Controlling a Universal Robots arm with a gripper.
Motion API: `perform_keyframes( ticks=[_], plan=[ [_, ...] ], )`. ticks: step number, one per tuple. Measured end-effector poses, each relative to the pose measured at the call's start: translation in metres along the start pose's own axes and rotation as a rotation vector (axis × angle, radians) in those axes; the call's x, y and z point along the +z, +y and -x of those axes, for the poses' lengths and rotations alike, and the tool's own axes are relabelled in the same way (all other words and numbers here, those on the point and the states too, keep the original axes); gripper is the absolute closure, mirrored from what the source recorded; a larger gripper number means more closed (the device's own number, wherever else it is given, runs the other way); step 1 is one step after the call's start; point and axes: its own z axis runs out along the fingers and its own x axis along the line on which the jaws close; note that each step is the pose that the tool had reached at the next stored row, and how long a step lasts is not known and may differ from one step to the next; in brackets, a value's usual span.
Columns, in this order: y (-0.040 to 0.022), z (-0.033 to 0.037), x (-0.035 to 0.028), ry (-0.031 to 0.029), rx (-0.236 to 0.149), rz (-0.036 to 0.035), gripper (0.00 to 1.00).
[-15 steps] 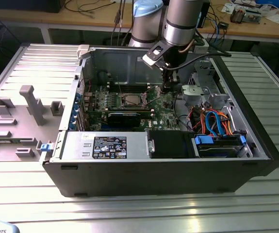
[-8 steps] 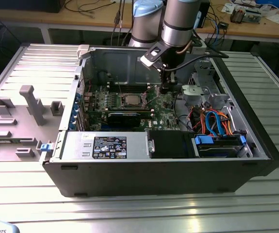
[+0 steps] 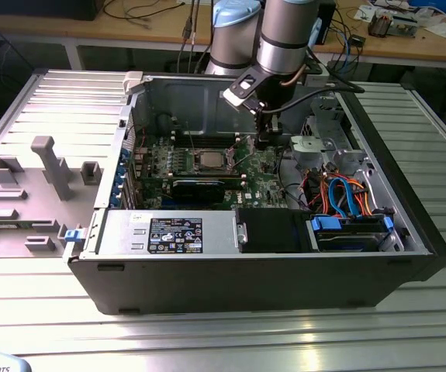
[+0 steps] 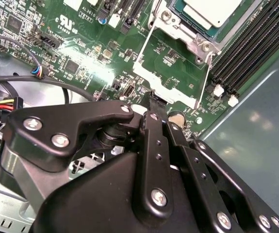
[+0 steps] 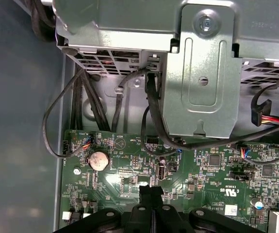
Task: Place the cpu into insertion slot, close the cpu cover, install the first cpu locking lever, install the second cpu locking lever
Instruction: 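Close the cpu cover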
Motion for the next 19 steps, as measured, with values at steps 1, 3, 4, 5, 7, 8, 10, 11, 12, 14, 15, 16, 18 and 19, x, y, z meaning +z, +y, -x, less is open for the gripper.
perform_keyframes(
  ticks=[1, 3, 4, 5, 7, 8, 10, 11, 12, 14, 15, 16, 18, 19],
  plan=[
    [-0.0001, 0.0, 0.0, 0.0, 0.0, 0.0, 0.89],
    [-0.0003, 0.0, 0.0, 0.0, 0.0, 0.0, 0.89],
    [-0.0004, 0.0, 0.0, 0.0, 0.0, 0.0, 0.89],
    [-0.0007, 0.0, 0.0, 0.0, 0.0, 0.0, 0.89],
    [-0.0012, -0.0001, 0.0, 0.0, 0.0, 0.0, 0.89],
    [-0.0017, -0.0001, 0.0, 0.0, 0.0, 0.0, 0.89],
    [-0.0032, -0.0002, 0.0001, 0.0, 0.0, 0.0, 0.89],
    [-0.0036, -0.0002, 0.0001, 0.0, 0.0, 0.0, 0.89],
    [-0.004, -0.0003, 0.0001, 0.0, 0.0, 0.0, 0.89],
    [-0.0051, -0.0003, 0.0003, 0.0, 0.0, 0.0, 0.89],
    [-0.0053, -0.0003, 0.0003, 0.0, 0.0, 0.0, 0.89],
    [-0.0056, -0.0004, 0.0003, -0.0001, 0.0, 0.0, 0.89],
    [-0.0063, -0.0004, 0.0005, 0.0, 0.0, 0.0, 0.89],
    [-0.0071, -0.0005, 0.0005, 0.0, 0.0, 0.0, 0.89]
  ],
)
